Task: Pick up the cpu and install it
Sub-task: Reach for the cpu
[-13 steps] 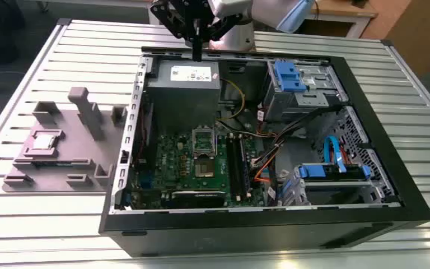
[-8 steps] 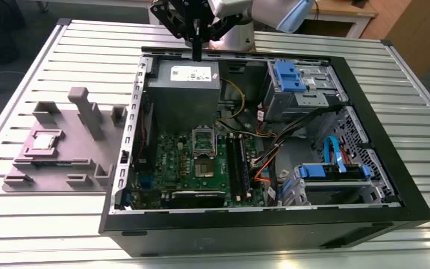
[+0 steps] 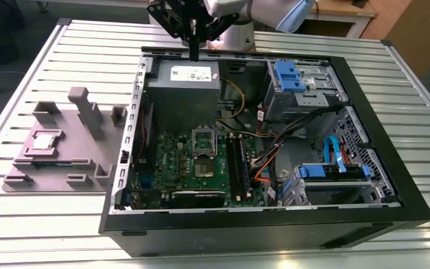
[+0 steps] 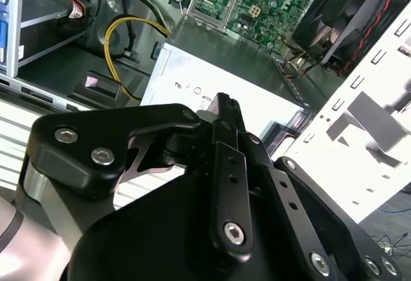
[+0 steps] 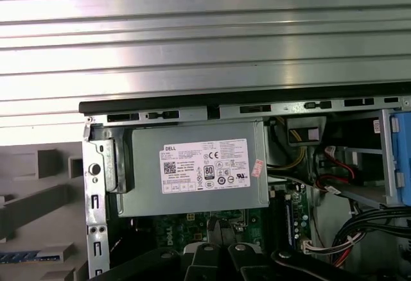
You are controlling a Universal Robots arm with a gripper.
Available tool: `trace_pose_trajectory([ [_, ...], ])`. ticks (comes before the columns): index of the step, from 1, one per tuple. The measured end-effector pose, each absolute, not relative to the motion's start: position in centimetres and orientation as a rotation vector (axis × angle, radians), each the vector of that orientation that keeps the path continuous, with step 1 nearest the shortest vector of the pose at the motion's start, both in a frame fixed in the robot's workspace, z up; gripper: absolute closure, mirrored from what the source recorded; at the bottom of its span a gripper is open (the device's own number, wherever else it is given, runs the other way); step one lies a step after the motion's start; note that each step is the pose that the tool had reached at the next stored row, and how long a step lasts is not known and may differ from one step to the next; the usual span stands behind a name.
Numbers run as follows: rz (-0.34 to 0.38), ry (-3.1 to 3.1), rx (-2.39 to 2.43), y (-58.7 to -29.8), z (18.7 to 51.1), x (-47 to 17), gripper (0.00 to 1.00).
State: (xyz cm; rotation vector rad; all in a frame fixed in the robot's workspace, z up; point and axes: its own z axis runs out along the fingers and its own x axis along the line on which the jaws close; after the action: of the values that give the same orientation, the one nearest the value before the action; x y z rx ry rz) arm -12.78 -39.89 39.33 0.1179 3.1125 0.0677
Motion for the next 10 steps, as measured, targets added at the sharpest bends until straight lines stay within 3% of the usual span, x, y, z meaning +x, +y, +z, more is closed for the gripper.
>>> trace_pose_trajectory([
  [10, 0.068, 3.112, 0.118, -39.89, 39.33, -13.02, 0.89],
])
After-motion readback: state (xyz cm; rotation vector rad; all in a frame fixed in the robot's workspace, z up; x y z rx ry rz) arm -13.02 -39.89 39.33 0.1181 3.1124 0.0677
